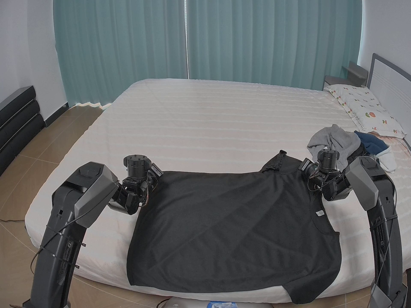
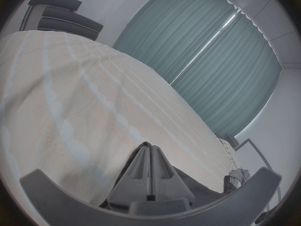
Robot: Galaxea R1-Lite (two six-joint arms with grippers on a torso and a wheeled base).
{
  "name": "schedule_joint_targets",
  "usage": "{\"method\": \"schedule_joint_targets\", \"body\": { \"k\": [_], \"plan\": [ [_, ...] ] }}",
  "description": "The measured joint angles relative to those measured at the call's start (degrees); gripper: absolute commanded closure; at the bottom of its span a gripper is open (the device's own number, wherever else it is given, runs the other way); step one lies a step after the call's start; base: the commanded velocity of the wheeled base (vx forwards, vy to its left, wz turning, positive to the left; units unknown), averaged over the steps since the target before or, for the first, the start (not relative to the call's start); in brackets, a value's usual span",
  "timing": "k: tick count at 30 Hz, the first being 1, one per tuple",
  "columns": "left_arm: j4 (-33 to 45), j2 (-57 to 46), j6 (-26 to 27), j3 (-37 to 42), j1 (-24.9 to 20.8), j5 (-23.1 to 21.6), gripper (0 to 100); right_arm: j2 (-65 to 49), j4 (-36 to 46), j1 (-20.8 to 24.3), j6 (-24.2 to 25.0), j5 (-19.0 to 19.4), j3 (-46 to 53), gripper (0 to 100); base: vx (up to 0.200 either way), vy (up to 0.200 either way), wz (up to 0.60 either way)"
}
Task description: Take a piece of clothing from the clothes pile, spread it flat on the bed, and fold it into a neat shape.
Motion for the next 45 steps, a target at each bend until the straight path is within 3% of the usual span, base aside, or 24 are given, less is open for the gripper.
{"method": "schedule_joint_targets", "body": {
  "k": [11,24,31,45],
  "plan": [
    [-10.3,0.3,0.0,-0.7,0.8,3.4,100,-0.4,-8.8,-0.4,0.3,-3.6,-0.2,100,0.000,0.000,0.00],
    [-10.2,2.5,0.2,-5.5,1.6,3.9,100,0.9,-9.5,-0.4,0.3,-4.4,-4.2,100,0.000,0.000,0.00],
    [-10.5,3.9,0.3,-9.3,1.6,5.0,100,2.9,-8.5,-0.2,0.0,-8.1,-10.4,100,0.000,0.000,0.00],
    [-5.8,7.4,0.4,-16.3,1.3,4.5,100,7.3,-5.4,0.2,-1.1,-8.4,-13.3,100,0.000,0.000,0.00]
  ]
}}
